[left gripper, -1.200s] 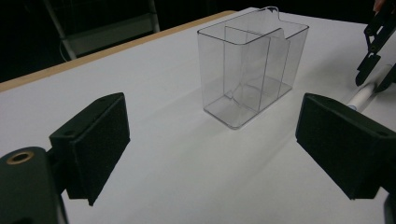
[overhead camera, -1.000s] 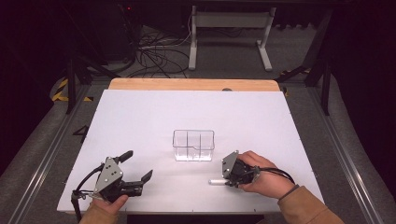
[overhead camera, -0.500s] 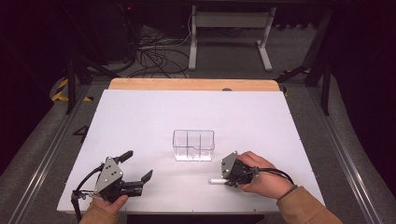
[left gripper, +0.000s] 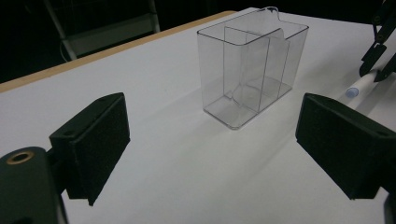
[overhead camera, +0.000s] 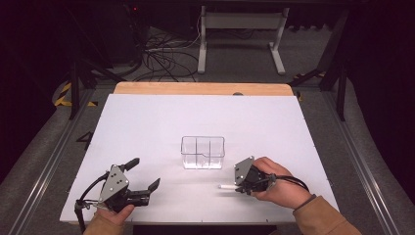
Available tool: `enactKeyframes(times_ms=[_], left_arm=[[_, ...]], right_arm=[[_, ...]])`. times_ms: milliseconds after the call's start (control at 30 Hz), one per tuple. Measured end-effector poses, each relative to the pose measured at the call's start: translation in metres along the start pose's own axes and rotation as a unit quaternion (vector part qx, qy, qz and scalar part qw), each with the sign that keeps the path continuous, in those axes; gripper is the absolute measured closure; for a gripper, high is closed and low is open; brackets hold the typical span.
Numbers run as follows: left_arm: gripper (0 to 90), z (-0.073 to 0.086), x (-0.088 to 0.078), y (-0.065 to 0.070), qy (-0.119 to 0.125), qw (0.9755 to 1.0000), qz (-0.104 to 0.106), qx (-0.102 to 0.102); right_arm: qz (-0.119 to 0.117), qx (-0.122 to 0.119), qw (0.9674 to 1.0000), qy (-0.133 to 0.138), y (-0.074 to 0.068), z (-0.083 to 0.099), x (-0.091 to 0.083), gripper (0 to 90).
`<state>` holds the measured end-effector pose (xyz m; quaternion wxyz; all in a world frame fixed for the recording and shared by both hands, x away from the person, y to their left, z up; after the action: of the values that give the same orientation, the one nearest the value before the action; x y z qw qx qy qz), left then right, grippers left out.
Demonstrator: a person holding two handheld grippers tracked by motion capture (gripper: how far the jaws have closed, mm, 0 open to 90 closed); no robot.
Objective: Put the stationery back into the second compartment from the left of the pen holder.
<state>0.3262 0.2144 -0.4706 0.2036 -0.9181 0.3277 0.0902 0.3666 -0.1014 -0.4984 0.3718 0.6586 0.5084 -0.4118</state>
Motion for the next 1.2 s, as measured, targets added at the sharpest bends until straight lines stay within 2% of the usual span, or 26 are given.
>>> enactKeyframes(times_ms=[600,667,700,767,967,1200], left_arm=[[10.7,0.0,0.0,0.0,0.0,1.0,0.0,-0.002],[10.7,0.0,0.0,0.0,0.0,1.0,0.0,-0.002],[10.7,0.0,0.0,0.0,0.0,1.0,0.0,-0.002],[10.6,0.0,0.0,0.0,0.0,1.0,0.0,-0.002],[10.7,0.0,0.0,-0.001,0.0,1.0,-0.001,-0.001],[10.7,0.0,0.0,0.0,0.0,1.0,-0.001,-0.001]], right_arm=[[0.009,-0.002,0.9996,0.025,-0.003,-0.009,-0.021,79.0],[0.01,-0.006,0.999,0.042,-0.002,-0.013,-0.024,79.0],[0.009,0.002,0.999,0.044,-0.004,-0.013,-0.027,79.0],[0.011,-0.001,0.9981,0.061,-0.003,-0.017,-0.032,79.0],[0.014,0.008,0.9955,0.094,-0.004,-0.024,-0.045,79.0],[0.01,0.016,0.9909,0.133,-0.005,-0.032,-0.057,79.0]])
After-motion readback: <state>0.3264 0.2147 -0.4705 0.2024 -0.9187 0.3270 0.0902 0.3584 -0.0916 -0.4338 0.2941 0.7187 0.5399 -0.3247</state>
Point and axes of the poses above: each handheld gripper's, and its own axes: x roughly forward along the jaws, z roughly out of its underside, y roughly to its right, the point moved 7 cm from there along x, roughly forward along the jaws, and after that the axes turned 13 degrees about x, right-handed, at the moved point
